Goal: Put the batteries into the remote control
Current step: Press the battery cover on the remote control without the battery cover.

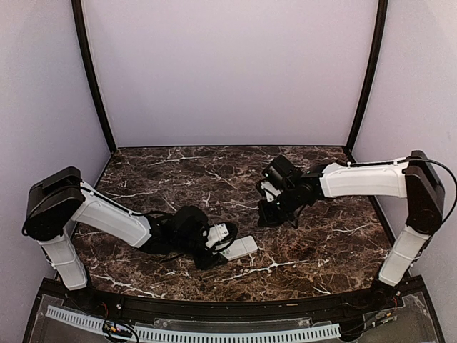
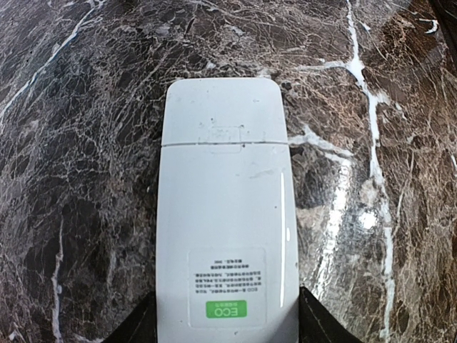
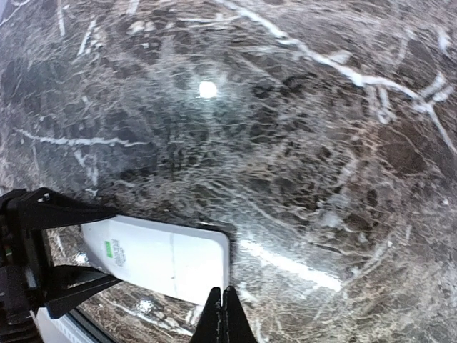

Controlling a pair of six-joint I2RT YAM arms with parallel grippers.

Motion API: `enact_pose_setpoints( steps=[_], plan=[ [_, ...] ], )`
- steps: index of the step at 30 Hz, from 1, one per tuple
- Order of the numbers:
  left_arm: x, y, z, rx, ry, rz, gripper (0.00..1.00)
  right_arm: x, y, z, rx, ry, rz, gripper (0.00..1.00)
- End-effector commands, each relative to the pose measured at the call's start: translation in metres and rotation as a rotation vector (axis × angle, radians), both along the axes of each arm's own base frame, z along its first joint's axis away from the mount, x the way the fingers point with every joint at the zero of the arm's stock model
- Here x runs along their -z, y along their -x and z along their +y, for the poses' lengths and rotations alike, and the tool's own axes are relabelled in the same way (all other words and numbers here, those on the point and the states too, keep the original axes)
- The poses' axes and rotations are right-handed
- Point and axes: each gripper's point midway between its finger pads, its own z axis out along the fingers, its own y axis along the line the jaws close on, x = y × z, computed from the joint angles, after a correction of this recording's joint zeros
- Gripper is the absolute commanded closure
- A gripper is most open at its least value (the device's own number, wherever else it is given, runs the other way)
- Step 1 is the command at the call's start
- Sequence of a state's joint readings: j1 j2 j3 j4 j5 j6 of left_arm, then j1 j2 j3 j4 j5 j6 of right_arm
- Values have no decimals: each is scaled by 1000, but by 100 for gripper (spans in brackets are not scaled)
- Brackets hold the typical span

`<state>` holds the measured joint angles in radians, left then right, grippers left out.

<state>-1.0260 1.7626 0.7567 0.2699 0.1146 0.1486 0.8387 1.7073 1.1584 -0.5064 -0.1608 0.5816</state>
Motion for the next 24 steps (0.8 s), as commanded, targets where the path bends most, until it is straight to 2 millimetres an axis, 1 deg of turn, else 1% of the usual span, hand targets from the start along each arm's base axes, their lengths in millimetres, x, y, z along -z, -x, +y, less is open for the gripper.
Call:
enact_pose_setpoints(
  steps=[1,3,5,8,10,12,15,18,20,21,23,24],
  plan=[
    [47,27,37,19,-195,105,48,23,-6,-35,119,160,29,100],
    [47,27,36,21,-195,105,48,33,-3,-32,105,214,30,100],
    [47,27,36,20,-196,106,48,41,6,-13,49,252,27,100],
    [47,27,36,20,-195,106,48,56,26,15,-25,223,87,100],
    [48,27,36,20,-196,107,48,60,34,30,-51,195,108,100],
    [48,27,36,22,-195,108,48,55,35,34,-53,183,107,100],
    [47,28,36,25,-195,108,48,40,26,30,-34,181,60,100],
    [47,28,36,24,-195,107,48,30,18,17,-9,181,41,100],
    [46,27,36,22,-193,105,43,25,13,6,7,174,34,100],
    [43,27,35,21,-186,101,36,22,10,0,14,171,25,100],
    [34,23,33,12,-172,83,29,17,4,-13,20,168,5,100],
    [24,19,32,1,-160,56,27,12,1,-17,13,158,-15,100]
  ],
)
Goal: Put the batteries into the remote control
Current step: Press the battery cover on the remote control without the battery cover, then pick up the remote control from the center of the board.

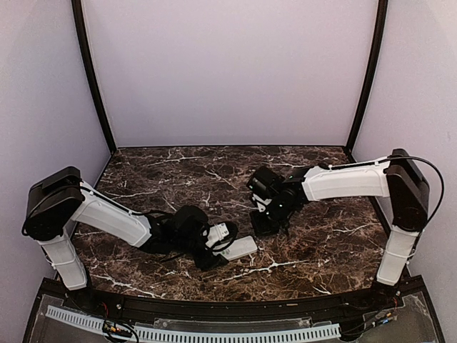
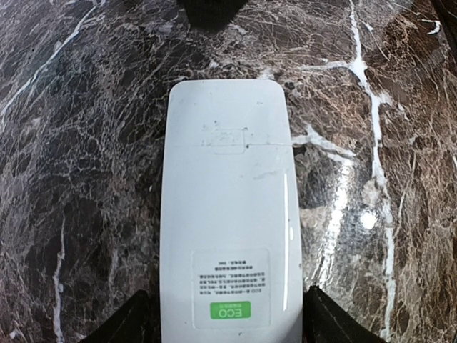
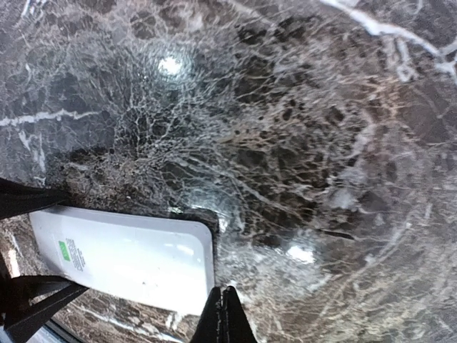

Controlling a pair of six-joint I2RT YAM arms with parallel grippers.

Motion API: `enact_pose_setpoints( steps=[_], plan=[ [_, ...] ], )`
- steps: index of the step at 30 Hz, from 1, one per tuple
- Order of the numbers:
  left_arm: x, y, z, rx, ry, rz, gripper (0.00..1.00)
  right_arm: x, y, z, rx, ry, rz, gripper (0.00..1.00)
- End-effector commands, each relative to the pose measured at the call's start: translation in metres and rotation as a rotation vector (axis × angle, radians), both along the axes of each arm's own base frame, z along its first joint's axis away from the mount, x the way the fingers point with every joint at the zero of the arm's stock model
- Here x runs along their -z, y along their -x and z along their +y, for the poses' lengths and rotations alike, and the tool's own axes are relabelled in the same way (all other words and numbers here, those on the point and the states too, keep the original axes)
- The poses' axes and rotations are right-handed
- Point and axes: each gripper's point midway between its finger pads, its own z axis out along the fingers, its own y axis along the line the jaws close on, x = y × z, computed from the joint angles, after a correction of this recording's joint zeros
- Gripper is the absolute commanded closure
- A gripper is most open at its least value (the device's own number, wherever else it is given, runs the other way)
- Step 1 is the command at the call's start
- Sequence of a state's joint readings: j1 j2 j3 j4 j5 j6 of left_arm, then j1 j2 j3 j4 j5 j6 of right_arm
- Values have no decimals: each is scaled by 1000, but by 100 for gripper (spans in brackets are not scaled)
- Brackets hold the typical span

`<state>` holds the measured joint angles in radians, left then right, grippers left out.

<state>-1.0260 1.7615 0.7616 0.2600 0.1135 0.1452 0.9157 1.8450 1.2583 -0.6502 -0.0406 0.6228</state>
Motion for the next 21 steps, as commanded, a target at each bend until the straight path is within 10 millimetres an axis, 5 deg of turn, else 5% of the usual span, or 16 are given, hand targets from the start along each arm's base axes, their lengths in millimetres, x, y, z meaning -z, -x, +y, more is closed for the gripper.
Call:
enact_pose_setpoints(
  steps=[1,5,12,16,21],
  plan=[
    [19,16,31,-1,-149,35,24,-30,-15,-18,-29,-61,-86,96],
    [-27,5,23,-31,-51,-41,18,-64,-15,-1,-277,-174,-229,57],
    [-116,2,28,-103,185,-123,10,-98,17,34,-851,-332,-410,31],
    [-154,-39,70,-419,290,-106,1,-88,37,58,-1167,-306,-495,23],
    [-169,-74,117,-676,288,-142,1,-54,51,94,-1404,-232,-511,2]
  ],
)
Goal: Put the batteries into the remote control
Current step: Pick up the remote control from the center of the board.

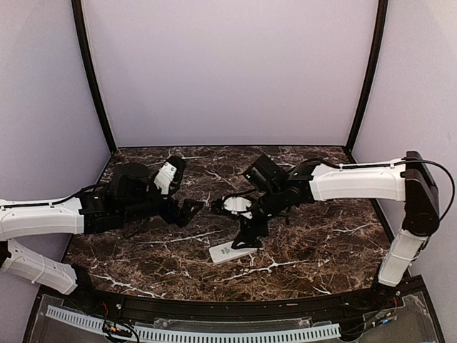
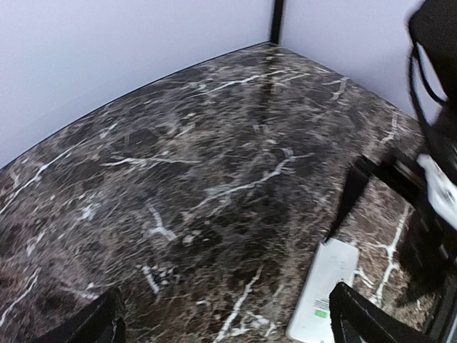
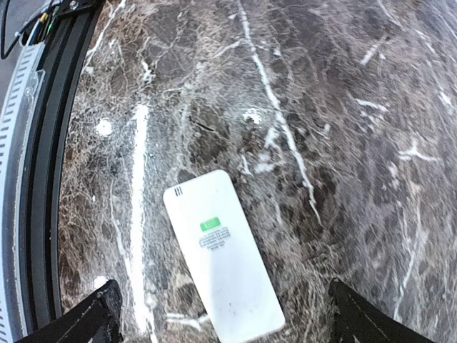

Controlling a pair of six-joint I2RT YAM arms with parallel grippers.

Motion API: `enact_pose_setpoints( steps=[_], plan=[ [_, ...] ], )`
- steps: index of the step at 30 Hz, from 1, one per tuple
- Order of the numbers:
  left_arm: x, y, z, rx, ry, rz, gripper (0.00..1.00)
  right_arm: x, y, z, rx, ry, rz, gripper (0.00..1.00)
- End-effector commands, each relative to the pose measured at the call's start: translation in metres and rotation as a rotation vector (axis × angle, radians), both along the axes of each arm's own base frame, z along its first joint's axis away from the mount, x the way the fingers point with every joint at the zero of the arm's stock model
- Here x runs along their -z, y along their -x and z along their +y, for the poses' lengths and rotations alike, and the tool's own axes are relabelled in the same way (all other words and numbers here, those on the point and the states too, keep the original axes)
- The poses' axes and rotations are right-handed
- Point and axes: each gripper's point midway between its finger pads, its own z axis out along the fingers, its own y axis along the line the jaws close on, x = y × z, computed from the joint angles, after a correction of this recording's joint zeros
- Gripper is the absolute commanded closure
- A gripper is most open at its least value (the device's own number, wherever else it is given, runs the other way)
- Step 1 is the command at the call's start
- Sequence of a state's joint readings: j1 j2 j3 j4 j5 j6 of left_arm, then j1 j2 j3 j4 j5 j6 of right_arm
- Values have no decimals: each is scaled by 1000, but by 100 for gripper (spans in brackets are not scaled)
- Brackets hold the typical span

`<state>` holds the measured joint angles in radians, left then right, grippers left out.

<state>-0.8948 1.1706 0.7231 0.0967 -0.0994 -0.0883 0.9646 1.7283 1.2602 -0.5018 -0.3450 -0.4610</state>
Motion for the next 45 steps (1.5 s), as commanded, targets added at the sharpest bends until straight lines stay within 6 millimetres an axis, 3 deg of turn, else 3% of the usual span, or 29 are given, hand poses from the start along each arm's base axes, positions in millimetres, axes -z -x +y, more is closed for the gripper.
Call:
enact_pose_setpoints(
  steps=[1,6,14,21,25,28,33,38,41,45],
  plan=[
    [10,-24,47,-265,-14,86,1,26,11,34,-268,44,-122,1],
    [11,-37,75,-389,-15,94,1,61,8,52,-313,136,-113,1],
    [6,-36,75,-369,-3,67,1,97,22,54,-346,240,-43,8],
    [8,-36,71,-347,-5,67,1,103,20,44,-322,298,-39,28],
    [8,-36,69,-338,-4,64,1,103,17,39,-323,334,-83,31],
    [7,-35,67,-325,0,61,1,101,17,41,-328,335,-110,45],
    [4,-34,67,-312,-3,46,1,82,15,52,-308,285,-122,48],
    [2,-30,66,-288,4,40,1,49,14,62,-270,187,-114,49],
    [-8,-30,65,-280,38,4,1,16,8,64,-199,77,-63,51],
    [-20,-25,64,-249,88,-42,3,-54,-7,61,-101,-168,18,53]
  ],
)
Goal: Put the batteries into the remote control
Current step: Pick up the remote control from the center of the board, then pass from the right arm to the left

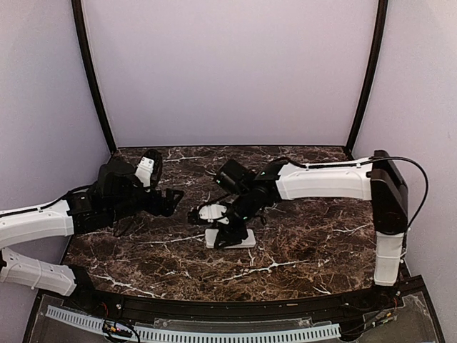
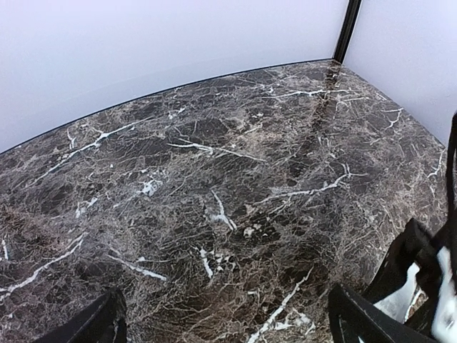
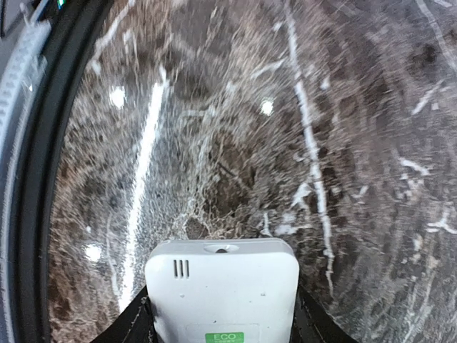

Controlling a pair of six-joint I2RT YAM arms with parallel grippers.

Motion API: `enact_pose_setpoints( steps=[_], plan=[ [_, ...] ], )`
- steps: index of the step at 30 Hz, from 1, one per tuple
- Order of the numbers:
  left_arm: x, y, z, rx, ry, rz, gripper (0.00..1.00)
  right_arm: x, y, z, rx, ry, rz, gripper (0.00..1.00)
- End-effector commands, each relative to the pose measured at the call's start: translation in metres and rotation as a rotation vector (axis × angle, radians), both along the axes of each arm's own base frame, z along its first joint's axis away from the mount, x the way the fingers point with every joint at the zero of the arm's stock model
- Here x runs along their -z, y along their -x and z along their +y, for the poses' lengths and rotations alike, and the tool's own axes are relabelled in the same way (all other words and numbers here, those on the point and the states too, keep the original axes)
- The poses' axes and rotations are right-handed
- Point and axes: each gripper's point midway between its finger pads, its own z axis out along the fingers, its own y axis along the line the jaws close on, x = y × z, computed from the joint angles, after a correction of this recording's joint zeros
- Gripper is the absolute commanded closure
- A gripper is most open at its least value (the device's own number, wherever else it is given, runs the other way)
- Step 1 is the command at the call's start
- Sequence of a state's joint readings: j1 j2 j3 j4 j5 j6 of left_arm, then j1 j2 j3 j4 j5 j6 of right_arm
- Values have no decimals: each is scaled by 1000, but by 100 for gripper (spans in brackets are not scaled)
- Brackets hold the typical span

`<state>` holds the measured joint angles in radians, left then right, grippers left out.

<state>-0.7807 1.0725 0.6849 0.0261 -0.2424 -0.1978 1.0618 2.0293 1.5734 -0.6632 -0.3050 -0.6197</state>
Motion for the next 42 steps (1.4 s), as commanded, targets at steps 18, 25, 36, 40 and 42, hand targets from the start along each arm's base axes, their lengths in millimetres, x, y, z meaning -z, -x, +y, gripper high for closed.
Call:
enact_pose_setpoints(
  steps=[18,25,36,40,42],
  plan=[
    [-153,82,-124,719,337,-332,5,-345,1,-39,16,-1176,397,62],
    [-169,72,-145,718,430,-227,12,-355,1,-45,69,-1237,377,65],
    [-174,83,-161,817,514,-216,17,-355,-5,-44,125,-1265,342,67],
    [-176,89,-163,841,502,-246,11,-353,-7,-43,140,-1261,340,67],
    [-177,93,-163,851,494,-266,8,-352,-9,-43,148,-1260,339,67]
  ],
)
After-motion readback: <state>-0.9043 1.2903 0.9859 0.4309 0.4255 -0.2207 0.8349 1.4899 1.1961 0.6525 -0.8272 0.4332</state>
